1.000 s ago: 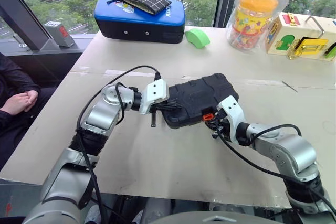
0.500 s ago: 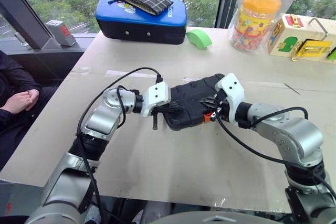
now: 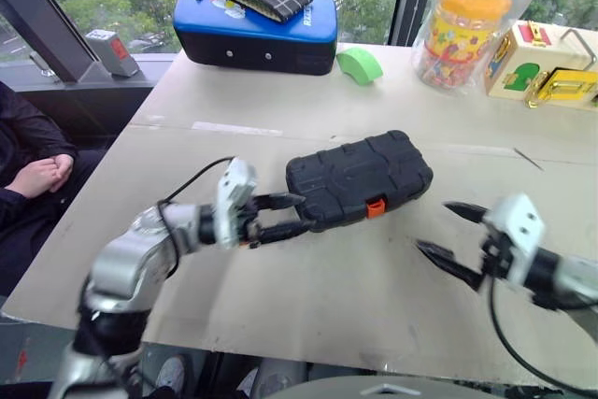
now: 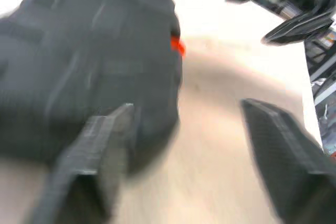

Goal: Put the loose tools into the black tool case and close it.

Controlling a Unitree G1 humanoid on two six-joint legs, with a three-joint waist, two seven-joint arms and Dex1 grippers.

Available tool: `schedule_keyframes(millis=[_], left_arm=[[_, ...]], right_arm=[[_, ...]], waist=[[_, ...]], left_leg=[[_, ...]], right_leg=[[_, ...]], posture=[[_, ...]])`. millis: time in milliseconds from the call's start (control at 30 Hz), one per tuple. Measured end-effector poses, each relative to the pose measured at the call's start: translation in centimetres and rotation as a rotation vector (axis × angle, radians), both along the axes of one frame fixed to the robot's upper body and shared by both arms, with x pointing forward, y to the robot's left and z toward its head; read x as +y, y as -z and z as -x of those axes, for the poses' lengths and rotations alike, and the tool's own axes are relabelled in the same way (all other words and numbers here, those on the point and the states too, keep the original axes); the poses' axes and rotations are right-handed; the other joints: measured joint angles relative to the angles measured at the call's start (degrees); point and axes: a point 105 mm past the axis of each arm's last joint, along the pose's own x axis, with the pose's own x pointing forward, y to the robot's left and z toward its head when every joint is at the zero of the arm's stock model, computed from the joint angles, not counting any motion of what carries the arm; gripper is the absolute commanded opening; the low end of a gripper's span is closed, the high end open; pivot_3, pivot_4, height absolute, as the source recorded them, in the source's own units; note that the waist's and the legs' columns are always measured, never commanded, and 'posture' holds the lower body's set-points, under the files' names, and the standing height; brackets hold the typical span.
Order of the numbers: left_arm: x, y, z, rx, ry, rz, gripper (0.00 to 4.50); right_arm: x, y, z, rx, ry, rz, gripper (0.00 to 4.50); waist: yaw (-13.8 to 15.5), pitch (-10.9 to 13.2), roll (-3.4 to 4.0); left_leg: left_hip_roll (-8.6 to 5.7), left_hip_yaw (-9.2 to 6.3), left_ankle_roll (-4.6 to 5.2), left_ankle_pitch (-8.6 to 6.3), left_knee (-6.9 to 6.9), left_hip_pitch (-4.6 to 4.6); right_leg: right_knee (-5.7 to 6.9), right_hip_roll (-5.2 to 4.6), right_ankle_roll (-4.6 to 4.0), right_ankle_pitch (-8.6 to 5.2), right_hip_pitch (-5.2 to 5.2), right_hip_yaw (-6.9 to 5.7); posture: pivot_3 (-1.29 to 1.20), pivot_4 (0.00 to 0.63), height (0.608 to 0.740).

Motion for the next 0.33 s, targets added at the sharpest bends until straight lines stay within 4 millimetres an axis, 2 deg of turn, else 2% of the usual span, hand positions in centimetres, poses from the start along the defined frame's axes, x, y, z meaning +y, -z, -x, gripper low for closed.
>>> schedule_keyframes(millis=[33,100,233,333], left_arm=[[1.5,0.5,1.0,0.021,-0.031,-0.044,4.42],[3.2,1.0,2.1,0.041,-0.072,-0.091,4.42],[5.1,1.6,4.0,0.056,-0.113,-0.143,4.42],[5.4,1.6,4.6,0.058,-0.108,-0.154,4.42]], right_arm=[[-1.8,-0.1,1.5,0.019,0.027,0.038,4.50],[-3.6,-0.3,3.4,0.044,0.053,0.078,4.50],[-5.1,-0.5,6.7,0.040,0.067,0.133,4.50],[-5.5,-0.8,7.6,0.020,0.054,0.159,4.50]], waist=[[0.05,0.00,0.02],[0.11,0.02,0.04],[0.23,-0.02,0.04],[0.21,0.06,0.15]], left_leg=[[0.00,0.00,-0.01,0.00,-0.03,0.02],[0.01,0.02,-0.02,0.00,-0.08,0.03],[0.03,0.15,-0.05,0.00,-0.19,0.02],[0.04,0.51,-0.06,-0.01,-0.23,-0.02]], right_leg=[[-0.06,-0.02,-0.01,0.00,0.04,-0.01],[-0.14,-0.09,-0.03,-0.01,0.06,-0.01],[-0.27,-0.30,-0.24,-0.12,0.01,-0.02],[-0.33,-0.54,-0.36,-0.19,-0.02,0.04]], posture=[[0.00,0.150,0.740],[0.00,0.150,0.740],[0.00,0.150,0.740],[0.00,0.150,0.740]])
